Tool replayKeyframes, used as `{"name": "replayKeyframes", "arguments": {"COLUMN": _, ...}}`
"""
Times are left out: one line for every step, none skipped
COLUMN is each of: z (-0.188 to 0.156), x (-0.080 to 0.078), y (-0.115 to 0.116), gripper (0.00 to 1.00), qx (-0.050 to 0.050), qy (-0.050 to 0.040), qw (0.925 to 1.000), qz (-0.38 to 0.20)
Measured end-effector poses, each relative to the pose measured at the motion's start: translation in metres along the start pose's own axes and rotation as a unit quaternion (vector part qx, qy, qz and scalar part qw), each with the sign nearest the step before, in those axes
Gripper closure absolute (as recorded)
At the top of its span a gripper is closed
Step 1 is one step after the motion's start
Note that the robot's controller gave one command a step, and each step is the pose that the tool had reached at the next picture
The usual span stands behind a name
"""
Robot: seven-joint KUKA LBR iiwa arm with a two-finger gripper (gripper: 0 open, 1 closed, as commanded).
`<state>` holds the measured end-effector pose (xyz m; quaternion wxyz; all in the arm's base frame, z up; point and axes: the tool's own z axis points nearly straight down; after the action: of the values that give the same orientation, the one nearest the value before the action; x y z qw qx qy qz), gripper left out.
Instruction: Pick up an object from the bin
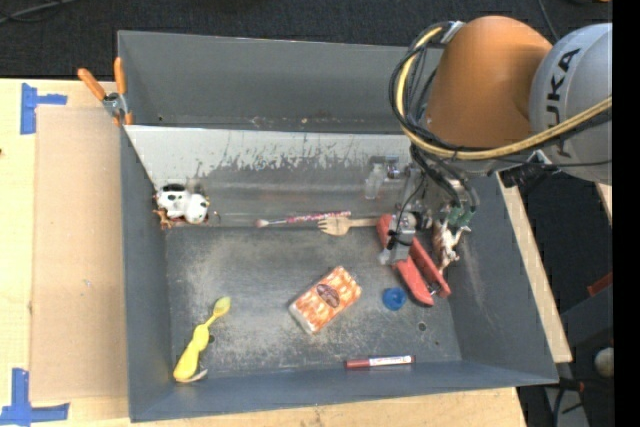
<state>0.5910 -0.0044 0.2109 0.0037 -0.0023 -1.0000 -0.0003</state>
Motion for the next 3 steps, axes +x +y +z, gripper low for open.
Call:
{"name": "replayKeyframes", "arguments": {"z": -0.004, "x": -0.001, "y": 0.000, "gripper": 0.00, "qx": 0.000, "qy": -0.0033, "qw": 1.0000, "qz": 0.000}}
{"name": "replayKeyframes", "arguments": {"z": 0.064, "x": 0.063, "y": 0.026, "gripper": 0.00, "qx": 0.000, "qy": -0.0040, "qw": 1.0000, "qz": -0.007}}
{"name": "replayKeyframes", "arguments": {"z": 0.097, "x": 0.090, "y": 0.038, "gripper": 0.00, "qx": 0.000, "qy": -0.0001, "qw": 0.9999, "qz": -0.016}}
